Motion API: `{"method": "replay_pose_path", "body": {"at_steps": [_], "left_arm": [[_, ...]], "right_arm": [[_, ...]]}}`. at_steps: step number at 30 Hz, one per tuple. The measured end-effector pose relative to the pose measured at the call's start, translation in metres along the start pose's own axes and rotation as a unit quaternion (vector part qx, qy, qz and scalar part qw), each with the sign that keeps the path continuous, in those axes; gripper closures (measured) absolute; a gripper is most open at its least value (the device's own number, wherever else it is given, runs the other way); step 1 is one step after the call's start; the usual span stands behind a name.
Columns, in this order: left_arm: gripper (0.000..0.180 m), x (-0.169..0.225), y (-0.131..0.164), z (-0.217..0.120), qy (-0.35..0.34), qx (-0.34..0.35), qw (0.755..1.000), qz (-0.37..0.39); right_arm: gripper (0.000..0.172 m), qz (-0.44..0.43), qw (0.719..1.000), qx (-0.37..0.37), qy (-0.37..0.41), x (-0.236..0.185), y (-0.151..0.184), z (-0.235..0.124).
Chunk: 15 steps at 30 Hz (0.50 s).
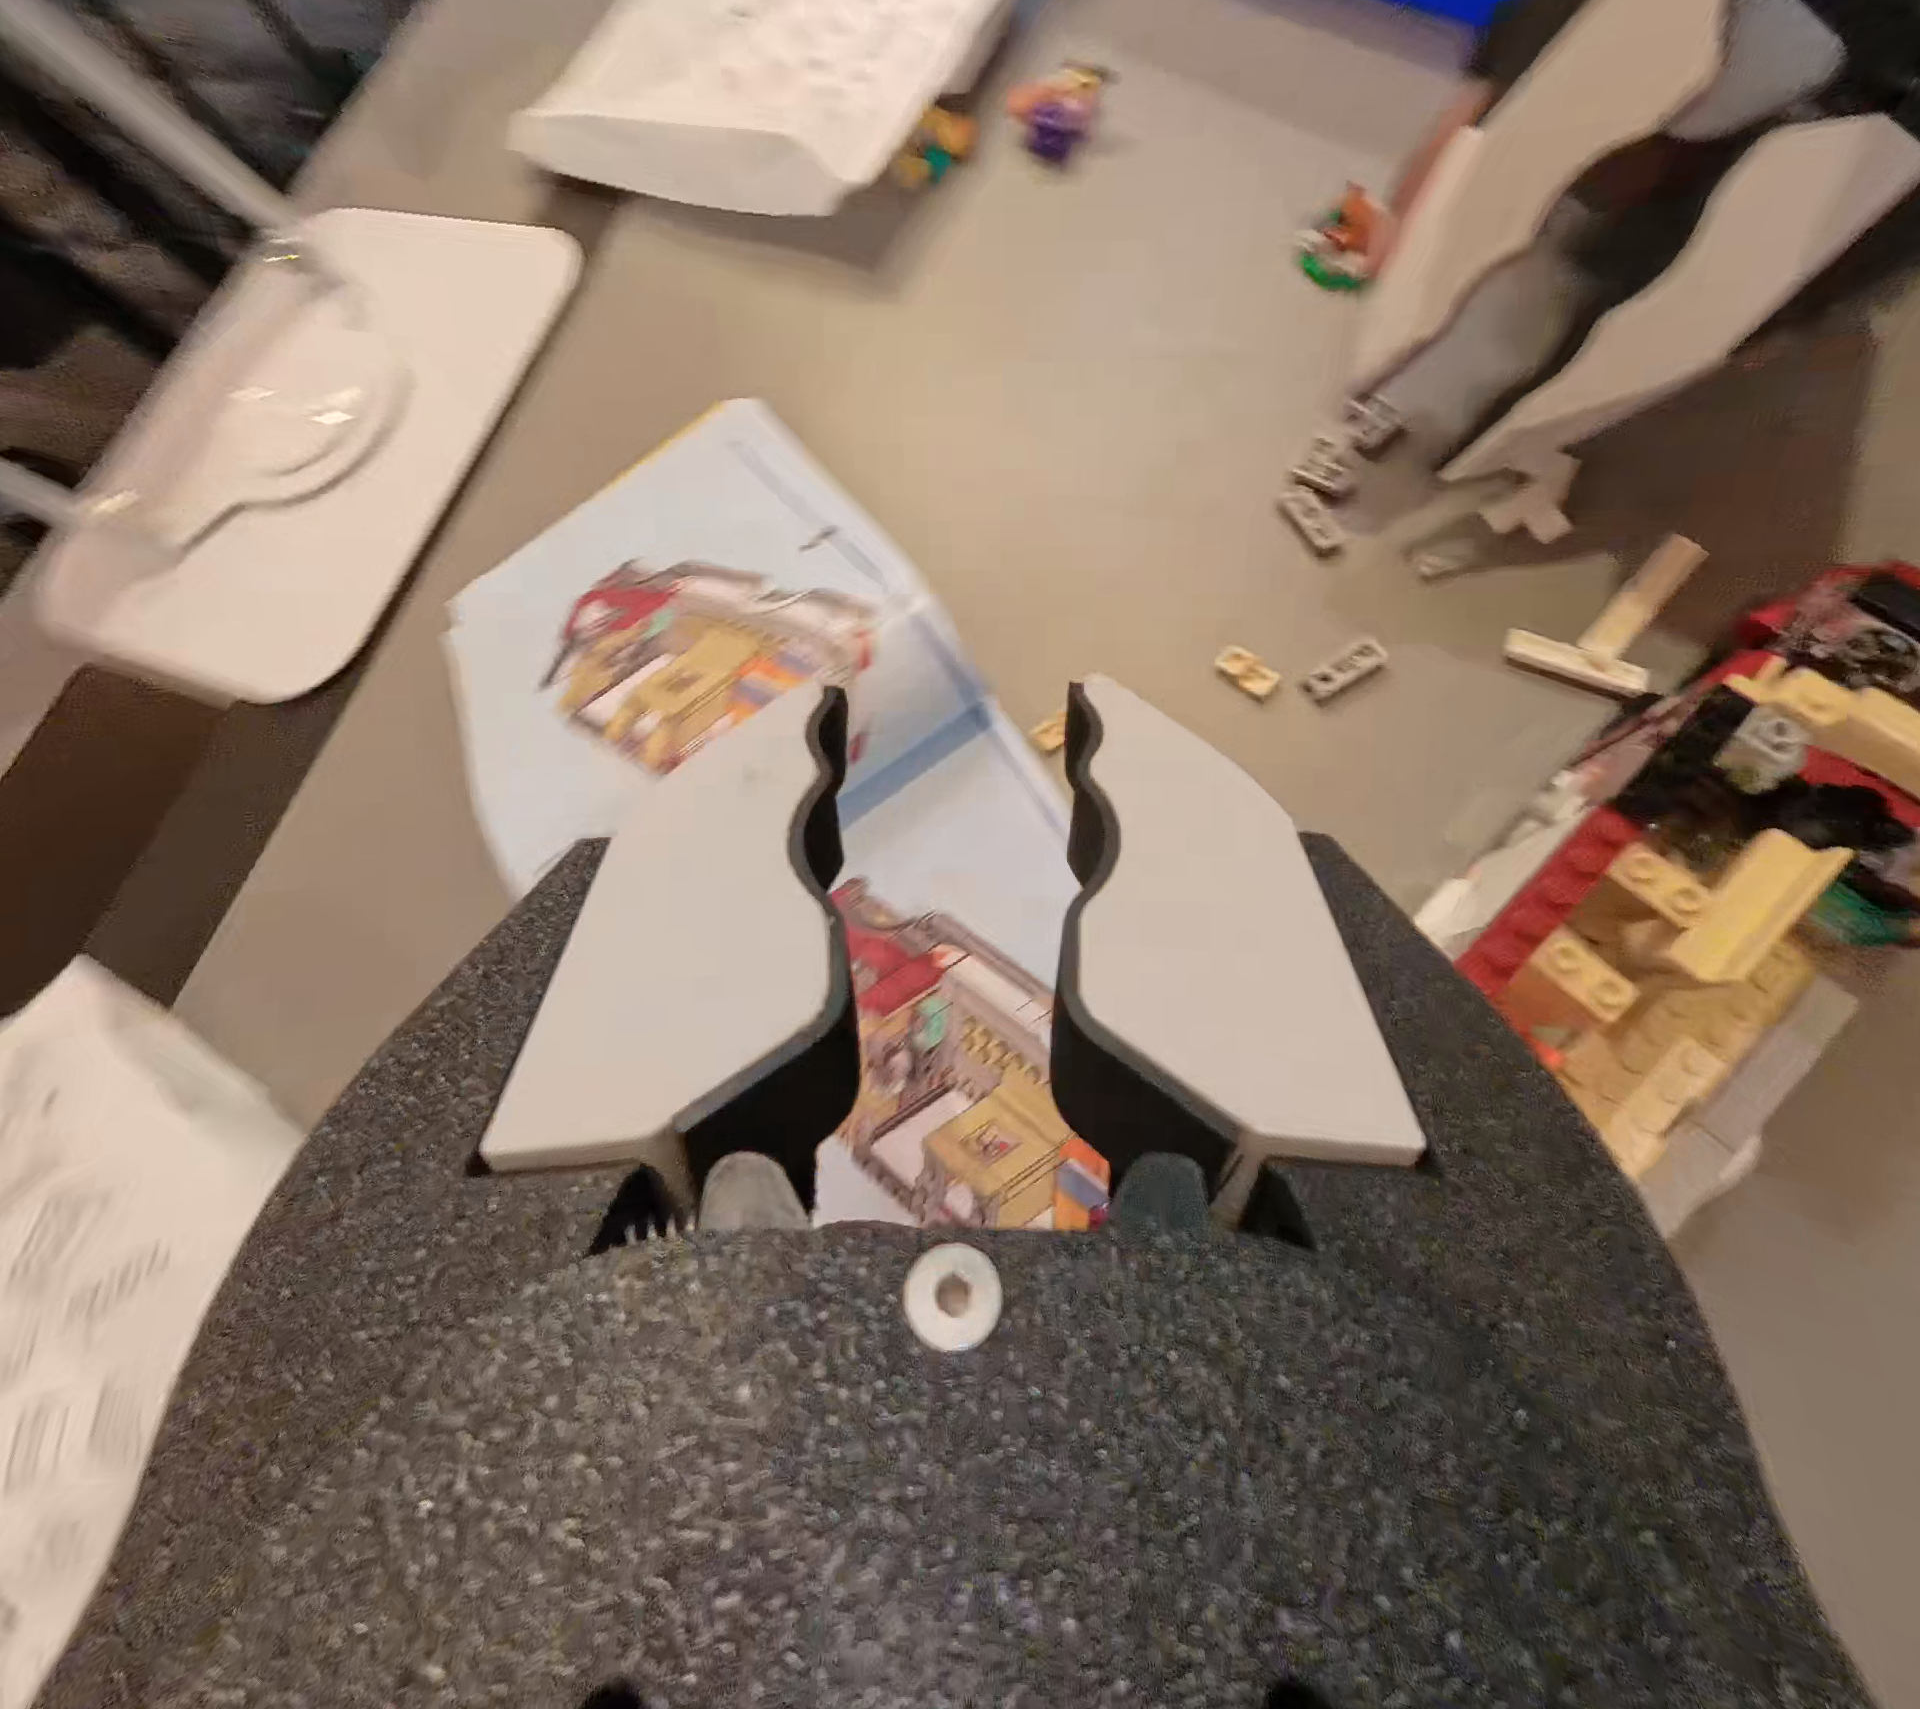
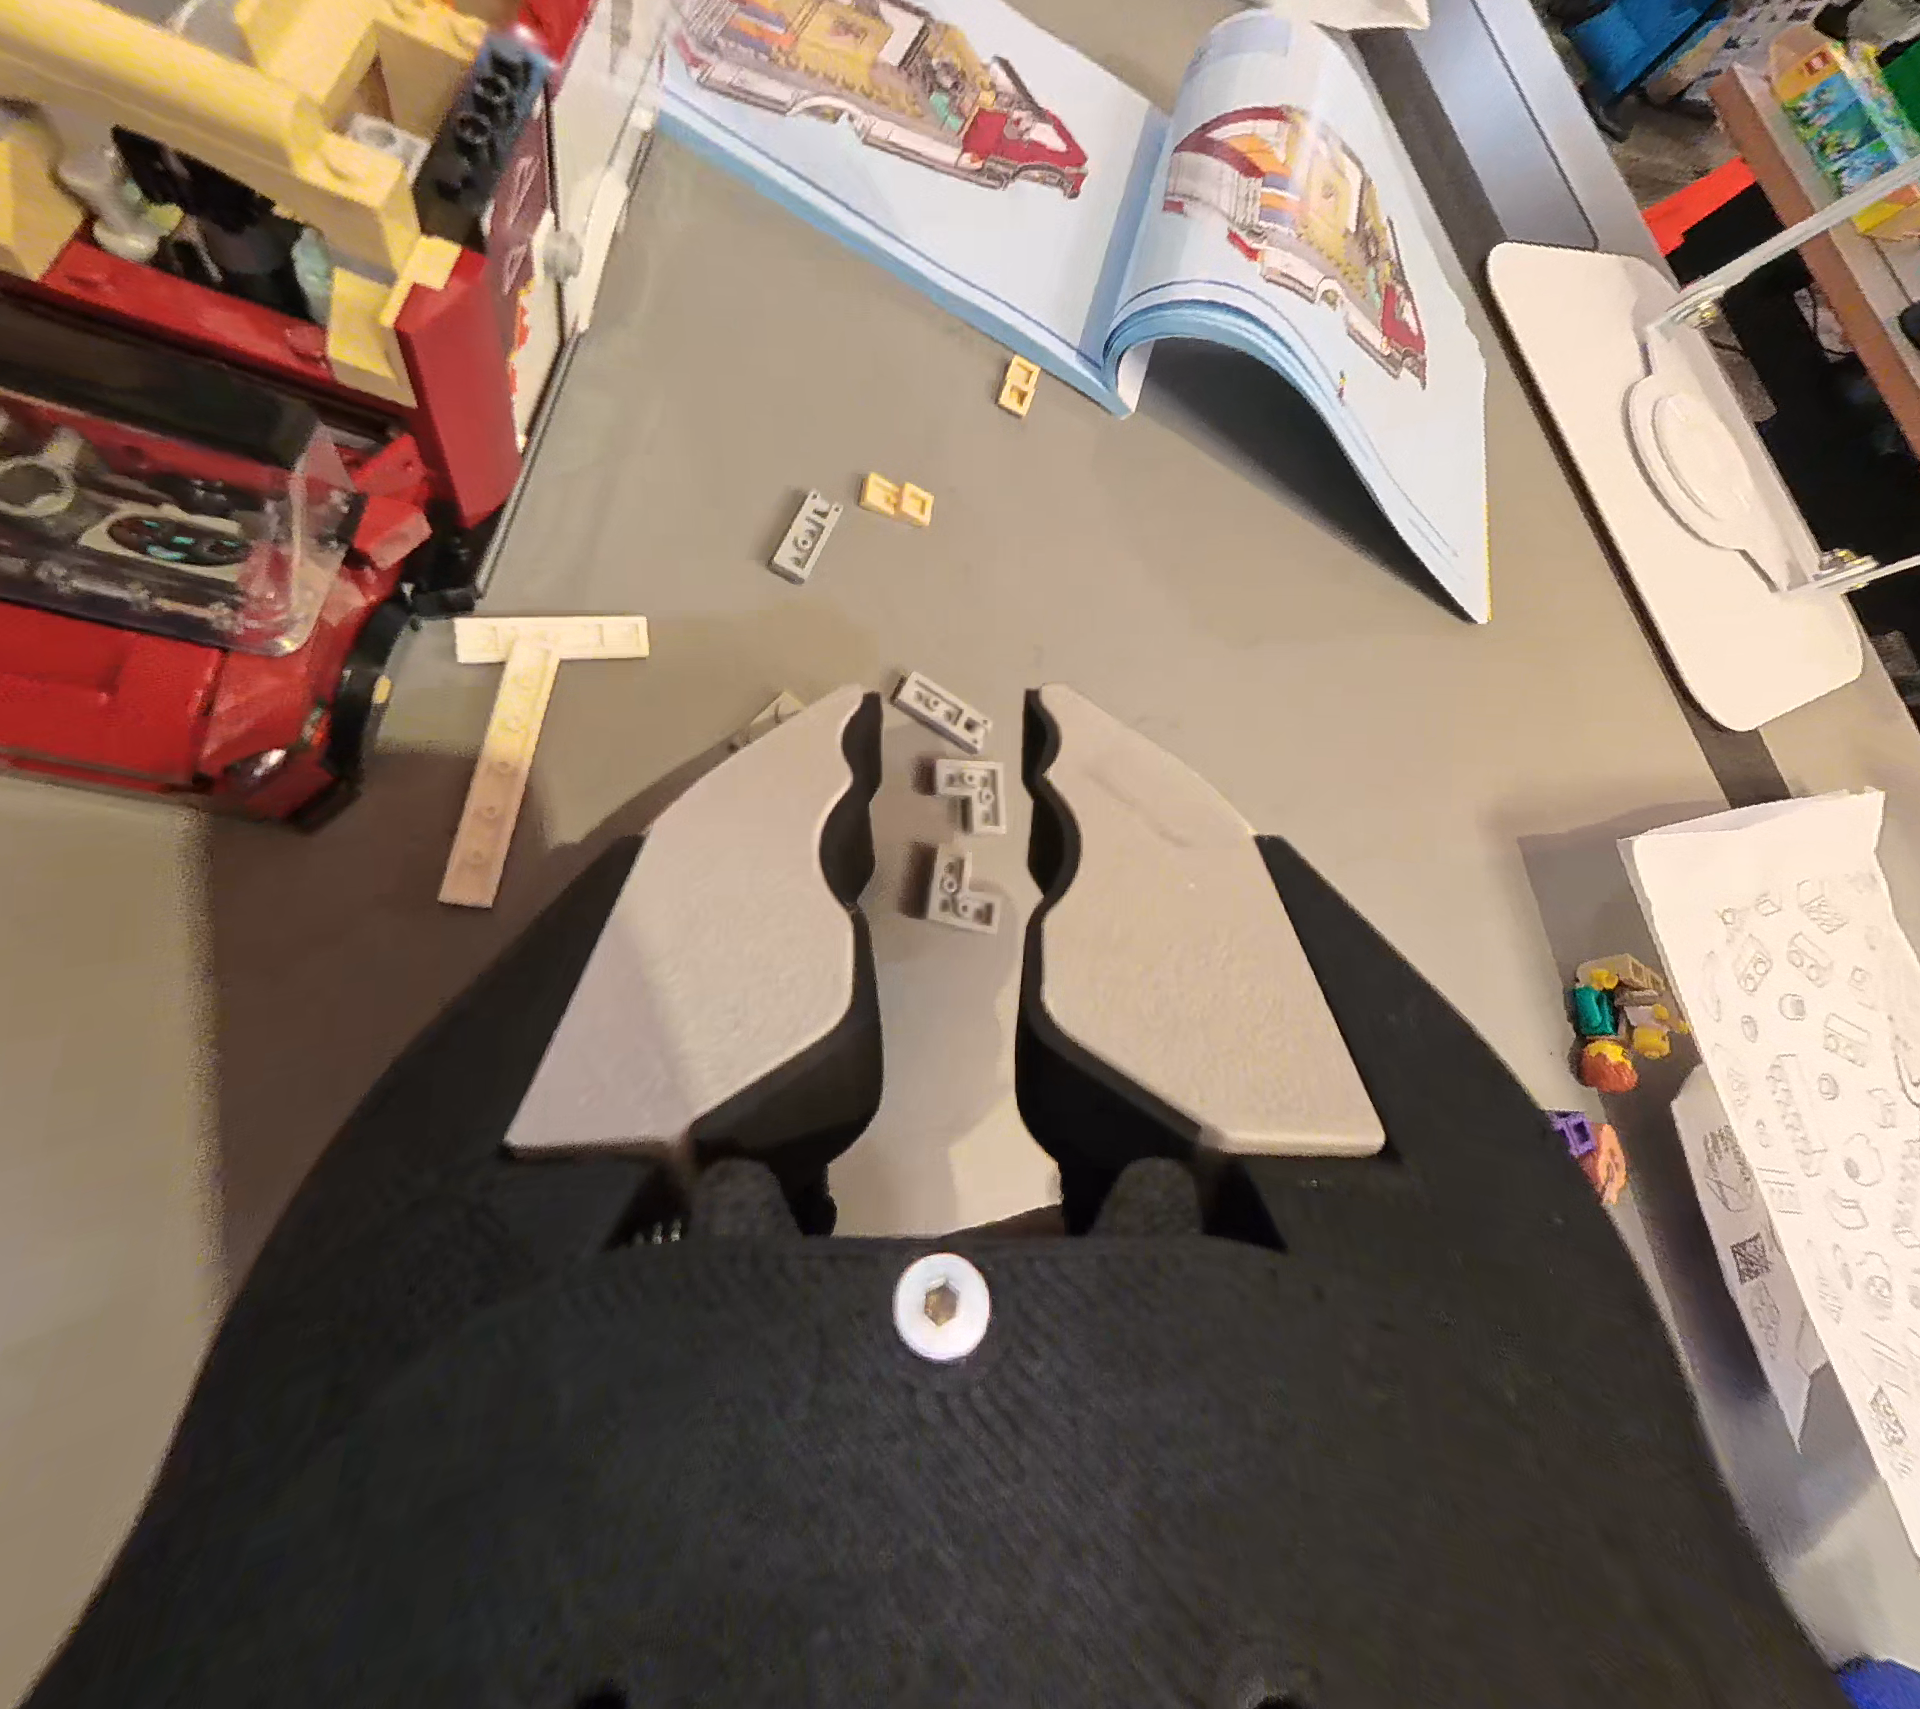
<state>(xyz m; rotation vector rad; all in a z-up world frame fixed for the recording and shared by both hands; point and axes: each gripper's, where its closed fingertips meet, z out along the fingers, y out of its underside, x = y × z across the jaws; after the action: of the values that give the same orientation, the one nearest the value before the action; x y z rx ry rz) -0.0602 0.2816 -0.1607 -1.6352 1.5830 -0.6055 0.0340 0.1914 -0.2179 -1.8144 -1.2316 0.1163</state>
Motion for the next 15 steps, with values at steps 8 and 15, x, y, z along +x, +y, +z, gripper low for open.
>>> {"method": "replay_pose_path", "body": {"at_steps": [8, 15], "left_arm": [[0.129, -0.050, 0.073, -0.043, -0.115, 0.040, 0.979, -0.163], [0.126, -0.053, 0.118, -0.048, -0.122, -0.044, 0.971, -0.199]], "right_arm": [[0.136, 0.049, 0.999, 0.020, 0.000, 0.006, -0.010, 0.008], [0.134, 0.019, 1.000, 0.011, -0.012, -0.016, -0.035, 0.029]]}}
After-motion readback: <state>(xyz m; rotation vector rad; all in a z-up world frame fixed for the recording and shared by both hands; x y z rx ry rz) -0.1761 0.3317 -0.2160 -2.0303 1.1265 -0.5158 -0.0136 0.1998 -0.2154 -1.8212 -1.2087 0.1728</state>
